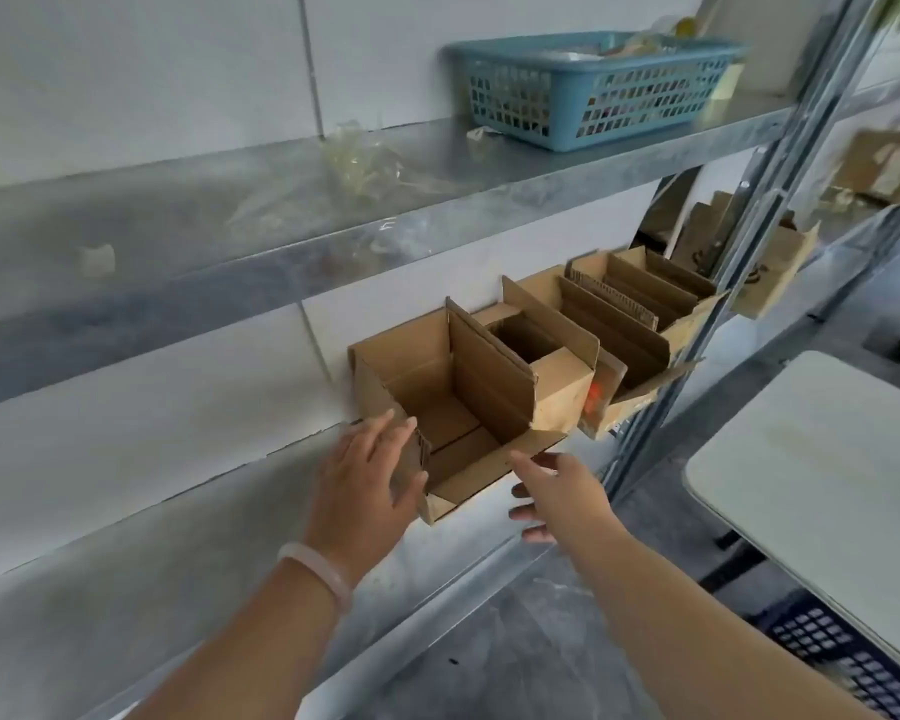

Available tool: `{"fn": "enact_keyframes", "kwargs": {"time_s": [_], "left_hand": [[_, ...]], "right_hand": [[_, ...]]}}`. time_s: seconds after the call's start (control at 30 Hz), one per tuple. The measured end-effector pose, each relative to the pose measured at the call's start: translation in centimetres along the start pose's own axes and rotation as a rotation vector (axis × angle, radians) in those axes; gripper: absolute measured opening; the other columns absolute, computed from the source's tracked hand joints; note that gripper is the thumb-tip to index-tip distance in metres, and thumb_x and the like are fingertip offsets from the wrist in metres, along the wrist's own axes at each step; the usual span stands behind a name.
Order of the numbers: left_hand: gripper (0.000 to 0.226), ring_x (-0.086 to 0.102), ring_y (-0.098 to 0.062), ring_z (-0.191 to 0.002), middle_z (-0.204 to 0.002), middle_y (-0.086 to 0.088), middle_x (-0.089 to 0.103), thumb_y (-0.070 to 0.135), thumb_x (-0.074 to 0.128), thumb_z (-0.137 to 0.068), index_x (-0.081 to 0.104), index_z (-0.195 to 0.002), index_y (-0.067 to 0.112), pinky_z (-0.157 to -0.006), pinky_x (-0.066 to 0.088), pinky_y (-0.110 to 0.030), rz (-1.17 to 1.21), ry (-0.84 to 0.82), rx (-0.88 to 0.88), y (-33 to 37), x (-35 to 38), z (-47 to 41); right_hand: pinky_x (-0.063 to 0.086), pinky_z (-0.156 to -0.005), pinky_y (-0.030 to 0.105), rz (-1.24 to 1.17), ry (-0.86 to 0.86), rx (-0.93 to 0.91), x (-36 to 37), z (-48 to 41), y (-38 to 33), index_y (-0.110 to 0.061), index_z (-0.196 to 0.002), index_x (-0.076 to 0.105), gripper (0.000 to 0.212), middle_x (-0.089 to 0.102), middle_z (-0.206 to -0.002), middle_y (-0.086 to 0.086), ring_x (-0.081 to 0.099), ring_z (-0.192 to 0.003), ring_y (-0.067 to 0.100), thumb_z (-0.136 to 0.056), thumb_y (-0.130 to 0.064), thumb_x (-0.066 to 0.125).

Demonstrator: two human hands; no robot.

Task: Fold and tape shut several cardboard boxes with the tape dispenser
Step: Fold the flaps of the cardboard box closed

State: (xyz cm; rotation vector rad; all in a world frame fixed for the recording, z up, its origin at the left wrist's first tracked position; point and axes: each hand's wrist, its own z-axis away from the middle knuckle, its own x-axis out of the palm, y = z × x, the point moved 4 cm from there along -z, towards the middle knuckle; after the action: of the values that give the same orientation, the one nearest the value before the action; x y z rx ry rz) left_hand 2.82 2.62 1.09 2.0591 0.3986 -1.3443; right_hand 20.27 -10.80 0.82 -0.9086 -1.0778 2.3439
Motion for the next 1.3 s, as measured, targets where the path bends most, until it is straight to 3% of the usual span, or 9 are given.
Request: {"fn": "enact_keyframes", "kwargs": {"time_s": [0.07, 0.17, 0.3, 0.47, 0.67, 0.87, 1.0, 1.13, 1.3], "left_hand": [[0.061, 0.040, -0.022, -0.135, -0.147, -0.001, 0.044, 0.055, 0.034, -0.090, 0.046, -0.141, 0.024, -0.109, 0.038, -0.041, 0.014, 0.005, -0.005, -0.1, -0.2, 0.0], [0.059, 0.041, -0.021, -0.134, -0.147, 0.000, 0.044, 0.054, 0.036, -0.091, 0.045, -0.142, 0.025, -0.106, 0.038, -0.039, -0.008, 0.040, -0.009, -0.8, -0.4, 0.3], [0.058, 0.041, -0.020, -0.133, -0.145, -0.001, 0.046, 0.052, 0.039, -0.092, 0.046, -0.142, 0.021, -0.107, 0.036, -0.036, -0.018, 0.111, -0.041, -2.1, -1.7, 0.8], [0.060, 0.038, -0.025, -0.136, -0.148, -0.006, 0.043, 0.052, 0.038, -0.093, 0.047, -0.141, 0.017, -0.108, 0.039, -0.046, -0.013, 0.194, -0.162, -3.5, -3.6, 2.5], [0.062, 0.035, -0.024, -0.140, -0.151, -0.003, 0.038, 0.056, 0.033, -0.093, 0.044, -0.143, 0.021, -0.110, 0.037, -0.047, -0.030, 0.218, -0.300, -5.0, -5.5, 6.2], [0.065, 0.037, -0.025, -0.138, -0.150, -0.003, 0.042, 0.060, 0.028, -0.093, 0.044, -0.143, 0.022, -0.109, 0.039, -0.049, -0.090, 0.223, -0.416, -5.9, -7.3, 9.1], [0.065, 0.038, -0.026, -0.138, -0.151, -0.004, 0.041, 0.060, 0.028, -0.094, 0.044, -0.143, 0.021, -0.108, 0.038, -0.044, -0.150, 0.226, -0.449, -6.5, -8.2, 10.4], [0.068, 0.032, -0.027, -0.142, -0.158, -0.002, 0.027, 0.063, 0.028, -0.094, 0.034, -0.149, 0.024, -0.108, 0.030, -0.034, -0.126, 0.224, -0.558, -7.2, -9.0, 11.3], [0.067, 0.030, -0.021, -0.142, -0.159, 0.004, 0.024, 0.053, 0.039, -0.093, 0.024, -0.152, 0.026, -0.112, 0.031, -0.032, -0.011, 0.221, -0.596, -7.3, -9.5, 11.9]], "right_hand": [[0.061, -0.055, 0.033, -0.098, -0.093, 0.053, 0.7, -0.1, -0.5, -0.015, -0.135, 0.045, 0.046, 0.071, -0.095, 0.004, 0.074, -0.067, 0.018, -0.096, -0.037, 0.057], [0.062, -0.065, 0.041, -0.141, -0.148, 0.057, 0.7, 0.0, -1.1, 0.001, -0.111, 0.063, 0.027, 0.075, -0.081, 0.012, 0.074, -0.067, 0.024, -0.096, -0.014, 0.047], [0.062, -0.070, 0.047, -0.109, -0.187, 0.014, 0.1, 0.4, -1.8, 0.002, -0.090, 0.069, 0.024, 0.073, -0.075, 0.018, 0.074, -0.071, 0.032, -0.093, -0.006, 0.046], [0.062, -0.068, 0.042, 0.037, -0.345, -0.049, -0.2, 0.7, -2.2, 0.001, -0.091, 0.070, 0.018, 0.073, -0.077, 0.019, 0.073, -0.073, 0.033, -0.091, -0.010, 0.056], [0.062, -0.071, 0.046, 0.247, -0.462, -0.153, 1.0, 0.3, -4.9, 0.000, -0.092, 0.068, 0.017, 0.072, -0.075, 0.020, 0.072, -0.068, 0.034, -0.092, -0.012, 0.056], [0.061, -0.058, 0.032, 0.530, -0.417, -0.313, 4.1, -1.3, -8.7, -0.011, -0.089, 0.062, 0.019, 0.071, -0.068, 0.010, 0.072, -0.059, 0.025, -0.099, -0.014, 0.047], [0.055, -0.050, 0.024, 0.524, -0.375, -0.331, 6.8, -2.0, -10.3, -0.017, -0.101, 0.061, 0.014, 0.071, -0.080, 0.009, 0.072, -0.058, 0.022, -0.100, -0.025, 0.050], [0.051, -0.046, 0.025, 0.635, -0.338, -0.487, 8.8, -1.9, -11.4, -0.008, -0.106, 0.063, 0.027, 0.069, -0.075, 0.004, 0.067, -0.051, 0.014, -0.099, -0.028, 0.045], [0.062, -0.069, 0.035, 0.799, -0.388, -0.613, 11.4, -0.5, -12.9, -0.017, -0.108, 0.058, 0.022, 0.072, -0.080, 0.001, 0.071, -0.062, 0.014, -0.100, -0.029, 0.041]]}}
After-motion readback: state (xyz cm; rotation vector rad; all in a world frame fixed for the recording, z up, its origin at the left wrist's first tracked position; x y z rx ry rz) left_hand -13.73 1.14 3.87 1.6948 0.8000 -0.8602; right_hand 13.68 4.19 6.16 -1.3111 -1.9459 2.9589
